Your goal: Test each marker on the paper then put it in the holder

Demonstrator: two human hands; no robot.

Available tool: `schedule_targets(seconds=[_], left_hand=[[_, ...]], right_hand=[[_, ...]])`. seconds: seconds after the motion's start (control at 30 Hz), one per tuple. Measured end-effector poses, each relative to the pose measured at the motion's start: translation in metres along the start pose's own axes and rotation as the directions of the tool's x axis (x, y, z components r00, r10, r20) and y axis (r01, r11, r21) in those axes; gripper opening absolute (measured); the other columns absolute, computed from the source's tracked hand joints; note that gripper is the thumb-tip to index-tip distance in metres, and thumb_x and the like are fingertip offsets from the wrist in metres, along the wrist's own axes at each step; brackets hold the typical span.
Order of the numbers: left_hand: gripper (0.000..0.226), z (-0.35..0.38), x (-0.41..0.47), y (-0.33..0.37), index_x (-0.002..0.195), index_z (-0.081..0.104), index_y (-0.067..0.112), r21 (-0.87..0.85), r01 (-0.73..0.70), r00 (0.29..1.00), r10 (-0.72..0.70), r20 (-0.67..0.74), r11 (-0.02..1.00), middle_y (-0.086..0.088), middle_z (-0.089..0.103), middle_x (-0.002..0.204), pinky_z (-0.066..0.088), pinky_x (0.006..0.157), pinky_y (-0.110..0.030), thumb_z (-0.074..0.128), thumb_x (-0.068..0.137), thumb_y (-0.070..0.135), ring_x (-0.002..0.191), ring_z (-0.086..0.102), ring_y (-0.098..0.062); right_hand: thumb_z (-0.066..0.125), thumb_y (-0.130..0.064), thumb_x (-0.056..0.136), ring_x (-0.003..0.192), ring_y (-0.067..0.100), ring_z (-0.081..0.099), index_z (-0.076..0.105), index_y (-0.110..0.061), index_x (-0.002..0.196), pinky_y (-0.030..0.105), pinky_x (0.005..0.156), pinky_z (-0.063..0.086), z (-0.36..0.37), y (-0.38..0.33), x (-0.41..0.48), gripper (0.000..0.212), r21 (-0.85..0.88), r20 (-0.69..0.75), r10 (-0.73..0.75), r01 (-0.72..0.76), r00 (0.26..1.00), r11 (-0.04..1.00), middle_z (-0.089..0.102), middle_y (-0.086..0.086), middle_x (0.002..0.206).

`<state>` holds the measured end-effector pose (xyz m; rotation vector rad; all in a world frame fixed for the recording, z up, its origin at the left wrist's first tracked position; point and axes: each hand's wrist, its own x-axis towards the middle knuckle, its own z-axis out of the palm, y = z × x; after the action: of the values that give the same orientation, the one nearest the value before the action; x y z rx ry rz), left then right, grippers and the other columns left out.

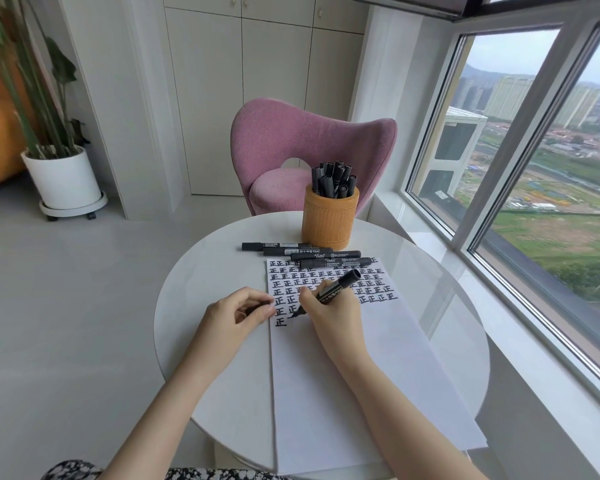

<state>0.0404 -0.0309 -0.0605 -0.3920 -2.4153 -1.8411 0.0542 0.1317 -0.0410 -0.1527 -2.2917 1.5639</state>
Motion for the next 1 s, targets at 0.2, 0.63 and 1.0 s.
schedule_targets(seconds=[0.2,0.63,1.0], left_hand=[[0.008,0.0003,0.0005,0.0003,0.088,0.069,0.021,0.011,0.003,1.0,-0.003,-0.001,1.0,0.007,0.073,0.084,0.048,0.078,-0.015,0.07,0.083,0.015,0.083,0.067,-0.005],[0.008,0.0003,-0.0008,0.0011,0.089,0.069,0.02,0.0,0.017,1.0,-0.017,0.004,1.0,0.005,0.074,0.085,0.049,0.082,-0.021,0.069,0.084,0.015,0.087,0.069,-0.01],[0.009,0.0005,-0.0015,0.0027,0.088,0.069,0.02,-0.016,0.024,1.0,-0.024,0.0,1.0,0.003,0.074,0.084,0.05,0.083,-0.022,0.068,0.084,0.012,0.086,0.069,-0.009]], right_hand=[[0.062,-0.014,0.086,0.051,0.01,0.027,0.038,-0.009,0.059,0.026,0.049,0.024,-0.0001,0.0016,0.0009,0.037,-0.001,-0.005,0.002,-0.002,1.0,1.0,0.033,0.0,0.052],[0.06,-0.008,0.08,0.053,0.011,0.027,0.04,-0.009,0.062,0.026,0.049,0.021,-0.0012,-0.0028,-0.0014,0.027,0.026,0.027,0.021,-0.022,0.999,0.999,0.032,0.002,0.054],[0.059,-0.009,0.083,0.051,0.009,0.026,0.039,-0.01,0.059,0.024,0.049,0.025,-0.0015,-0.001,-0.0006,0.032,0.037,0.008,0.011,-0.011,1.0,0.999,0.032,-0.003,0.051]])
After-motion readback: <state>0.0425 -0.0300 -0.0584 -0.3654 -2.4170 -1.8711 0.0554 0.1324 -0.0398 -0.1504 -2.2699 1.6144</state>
